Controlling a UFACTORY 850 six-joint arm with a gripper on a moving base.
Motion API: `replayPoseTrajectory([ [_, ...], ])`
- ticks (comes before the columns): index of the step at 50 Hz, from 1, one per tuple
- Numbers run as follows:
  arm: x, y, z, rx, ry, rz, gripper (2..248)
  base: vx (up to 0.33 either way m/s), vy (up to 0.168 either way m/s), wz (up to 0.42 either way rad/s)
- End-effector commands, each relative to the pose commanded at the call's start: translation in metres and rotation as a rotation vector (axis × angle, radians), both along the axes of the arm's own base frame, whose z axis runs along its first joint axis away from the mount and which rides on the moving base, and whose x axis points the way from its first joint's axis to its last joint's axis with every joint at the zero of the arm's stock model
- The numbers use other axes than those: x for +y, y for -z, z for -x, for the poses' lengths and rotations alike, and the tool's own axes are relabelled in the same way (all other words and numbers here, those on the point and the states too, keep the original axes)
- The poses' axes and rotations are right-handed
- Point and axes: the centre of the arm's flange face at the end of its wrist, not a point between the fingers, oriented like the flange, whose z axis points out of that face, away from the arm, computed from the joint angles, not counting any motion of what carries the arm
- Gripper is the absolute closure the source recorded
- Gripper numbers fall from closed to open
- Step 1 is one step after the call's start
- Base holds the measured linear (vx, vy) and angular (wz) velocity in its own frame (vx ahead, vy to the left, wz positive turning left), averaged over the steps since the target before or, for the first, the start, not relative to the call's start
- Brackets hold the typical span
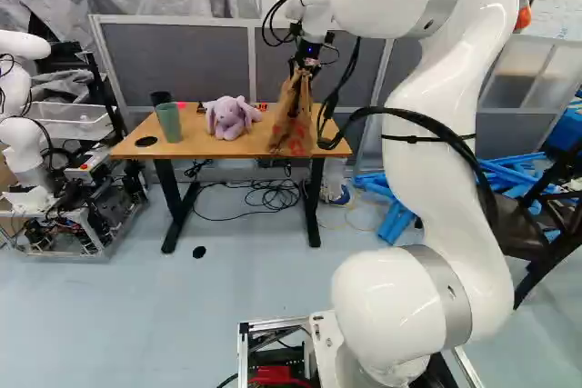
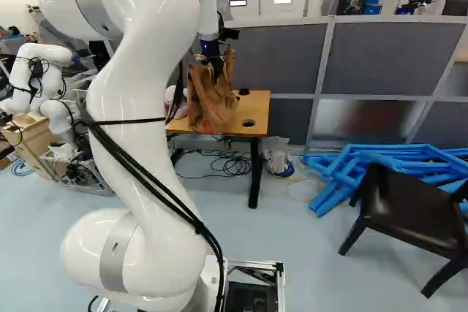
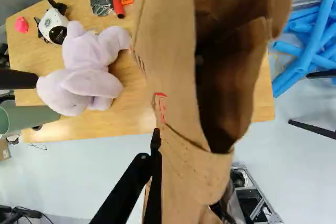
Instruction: Pick up the bag on the ground and place it on the table
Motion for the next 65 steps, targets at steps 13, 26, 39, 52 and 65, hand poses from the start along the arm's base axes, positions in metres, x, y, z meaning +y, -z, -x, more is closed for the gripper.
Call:
replayPoseTrajectory([
  [13, 0.0, 0.0, 0.0, 0.0, 0.0, 0.0, 229, 0.143, -0.001, -0.012],
  [26, 0.0, 0.0, 0.0, 0.0, 0.0, 0.0, 229, 0.115, -0.002, -0.014],
  [39, 0.0, 0.0, -0.001, -0.001, 0.0, 0.0, 229, 0.038, 0.0, -0.005],
  [52, 0.0, 0.0, -0.002, -0.001, 0.0, 0.0, 229, 0.0, 0.0, 0.0],
  [65, -0.001, 0.01, -0.011, 0.007, 0.001, 0.0, 229, 0.0, 0.0, 0.0],
])
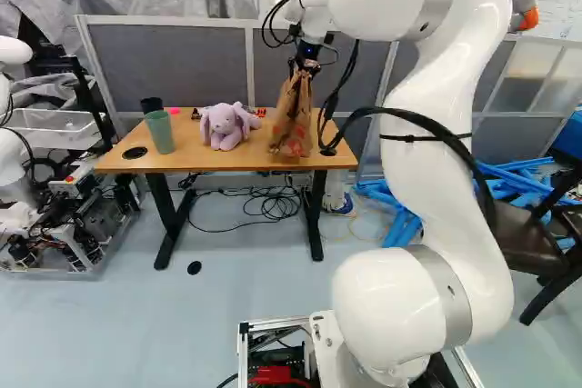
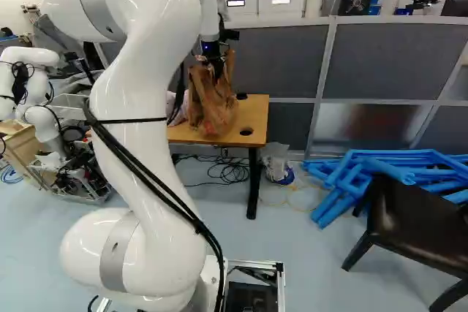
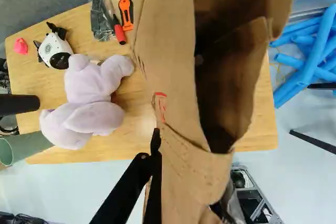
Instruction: Pick up the bag on the ground and place it on the table
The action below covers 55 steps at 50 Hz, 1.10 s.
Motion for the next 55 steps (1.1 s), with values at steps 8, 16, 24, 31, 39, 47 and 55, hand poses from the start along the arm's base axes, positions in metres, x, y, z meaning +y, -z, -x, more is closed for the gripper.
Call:
replayPoseTrajectory([
  [8, -0.001, 0.011, -0.011, 0.009, 0.002, 0.0, 229, 0.0, 0.0, 0.0],
  [16, -0.003, 0.023, -0.024, 0.016, 0.005, 0.0, 229, 0.0, 0.0, 0.0],
  [24, -0.005, 0.036, -0.038, 0.021, 0.008, 0.0, 229, 0.0, 0.0, 0.0],
  [31, -0.007, 0.046, -0.05, 0.025, 0.011, 0.0, 229, 0.0, 0.0, 0.0],
  [39, -0.009, 0.053, -0.061, 0.021, 0.014, 0.0, 229, 0.0, 0.0, 0.0],
  [47, -0.01, 0.055, -0.068, 0.013, 0.016, 0.0, 229, 0.0, 0.0, 0.0],
  [55, -0.011, 0.055, -0.069, 0.011, 0.017, 0.0, 229, 0.0, 0.0, 0.0],
])
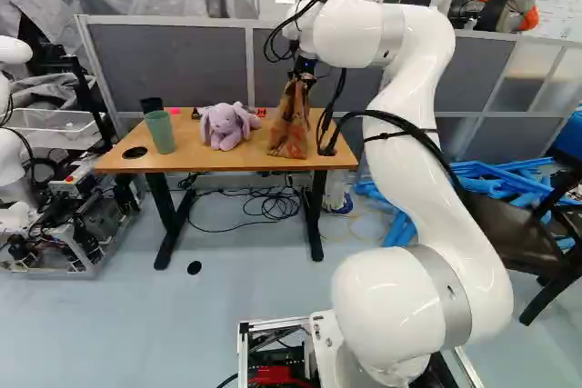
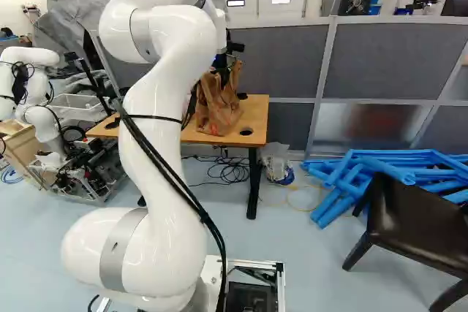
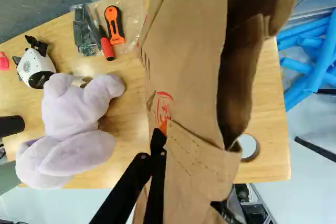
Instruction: Pick up the bag on the ground and place it on the table
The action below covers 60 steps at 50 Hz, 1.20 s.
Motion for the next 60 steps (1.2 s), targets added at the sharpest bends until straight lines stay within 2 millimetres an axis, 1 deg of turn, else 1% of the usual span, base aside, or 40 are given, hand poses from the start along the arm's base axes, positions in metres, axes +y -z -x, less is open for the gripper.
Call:
replayPoseTrajectory([
  [3, 0.0, 0.0, 0.0, 0.0, 0.0, 0.0, 229, 0.0, 0.0, 0.0],
  [4, 0.0, 0.0, 0.0, 0.0, 0.0, 0.0, 208, 0.0, 0.0, 0.0],
  [8, 0.0, 0.0, 0.0, 0.0, 0.0, 0.0, 208, 0.0, 0.0, 0.0],
  [9, 0.0, 0.0, 0.0, 0.0, 0.0, 0.0, 174, 0.0, 0.0, 0.0],
  [13, 0.0, -0.001, 0.0, -0.001, 0.0, 0.0, 174, 0.0, 0.0, 0.0],
  [14, 0.0, -0.001, 0.0, -0.002, 0.0, 0.0, 138, 0.0, 0.0, 0.0],
  [18, 0.0, -0.006, 0.001, -0.008, 0.0, 0.0, 138, 0.0, 0.0, 0.0],
  [19, 0.0, -0.007, 0.002, -0.009, 0.0, 0.0, 102, 0.0, 0.0, 0.0],
  [24, 0.0, -0.013, 0.004, -0.018, 0.0, 0.0, 102, 0.0, 0.0, 0.0],
  [25, 0.0, -0.015, 0.004, -0.02, 0.0, 0.0, 66, 0.0, 0.0, 0.0],
  [29, 0.0, -0.02, 0.006, -0.027, 0.0, 0.0, 66, 0.0, 0.0, 0.0],
  [30, 0.0, -0.022, 0.006, -0.029, 0.0, 0.0, 30, 0.0, 0.0, 0.0],
  [34, 0.0, -0.027, 0.008, -0.037, 0.0, 0.0, 30, 0.0, 0.0, 0.0],
  [35, 0.0, -0.029, 0.008, -0.039, 0.0, 0.0, 3, 0.0, 0.0, 0.0],
  [60, 0.0, -0.064, 0.019, -0.088, 0.0, 0.0, 3, 0.0, 0.0, 0.0],
])
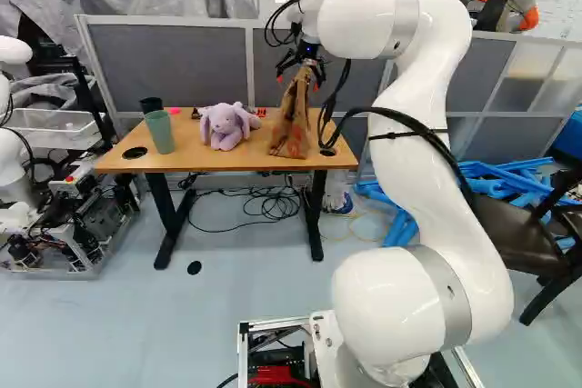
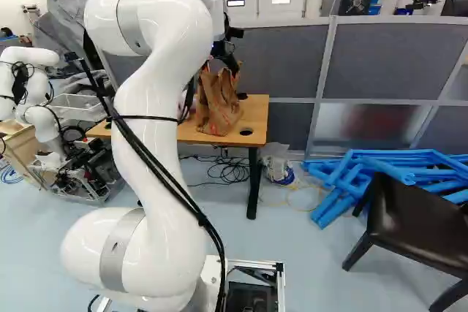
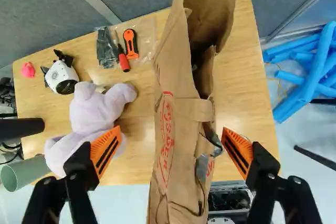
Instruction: Pick up the bag on the ground and place it on the table
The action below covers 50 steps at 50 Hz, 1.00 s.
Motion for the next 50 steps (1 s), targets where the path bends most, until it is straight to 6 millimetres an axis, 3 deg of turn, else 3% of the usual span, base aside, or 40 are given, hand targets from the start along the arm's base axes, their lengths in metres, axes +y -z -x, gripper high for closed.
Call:
replayPoseTrajectory([
  [50, 0.0, -0.069, 0.022, -0.104, 0.0, -0.001, 3, 0.0, 0.0, 0.0],
])
